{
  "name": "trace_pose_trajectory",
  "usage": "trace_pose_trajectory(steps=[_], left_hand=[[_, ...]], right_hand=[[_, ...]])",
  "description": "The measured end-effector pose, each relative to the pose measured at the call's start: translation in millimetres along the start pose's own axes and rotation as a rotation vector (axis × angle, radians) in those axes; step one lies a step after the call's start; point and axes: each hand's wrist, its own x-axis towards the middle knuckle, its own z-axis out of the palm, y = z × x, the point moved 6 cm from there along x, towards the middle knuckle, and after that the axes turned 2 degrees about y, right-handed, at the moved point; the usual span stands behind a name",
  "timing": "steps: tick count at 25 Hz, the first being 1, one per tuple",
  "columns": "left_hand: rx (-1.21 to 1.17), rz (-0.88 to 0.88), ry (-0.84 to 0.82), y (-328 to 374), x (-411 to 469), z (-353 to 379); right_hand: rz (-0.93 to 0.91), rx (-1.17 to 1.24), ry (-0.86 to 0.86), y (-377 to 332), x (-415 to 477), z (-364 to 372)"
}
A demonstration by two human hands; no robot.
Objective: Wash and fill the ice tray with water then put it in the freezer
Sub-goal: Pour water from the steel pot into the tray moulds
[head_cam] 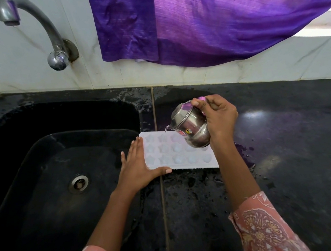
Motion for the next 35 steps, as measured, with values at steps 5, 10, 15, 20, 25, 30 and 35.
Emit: trace_pose_trajectory(steps=[5, 10, 15, 20, 25, 30, 35], left_hand=[[-0.042, 0.007, -0.001, 0.7, 0.2, 0.3], [-0.045, 0.008, 0.000, 1.0, 0.0, 0.5], [-0.051, 0.014, 0.004, 1.5, 0.1, -0.9], [-0.054, 0.014, 0.006, 2.2, -0.7, -0.7], [-0.050, 0.012, 0.007, 2.8, -1.6, -2.1], [-0.051, 0.011, 0.004, 3.6, -2.1, -2.1], [-0.052, 0.010, 0.008, 4.2, -2.1, -2.6]], right_hand=[[-0.006, 0.009, -0.008, -1.7, 0.1, 0.5], [0.005, 0.025, -0.008, -1.5, 2.1, 0.8], [0.009, 0.034, 0.001, -1.8, 3.5, 0.8], [0.071, 0.100, 0.004, 3.6, 1.9, 0.5], [0.191, 0.241, 0.035, 16.5, -1.2, 0.3], [0.219, 0.274, 0.024, 21.5, -3.2, 5.4], [0.200, 0.212, -0.028, 20.7, -4.2, 15.2]])
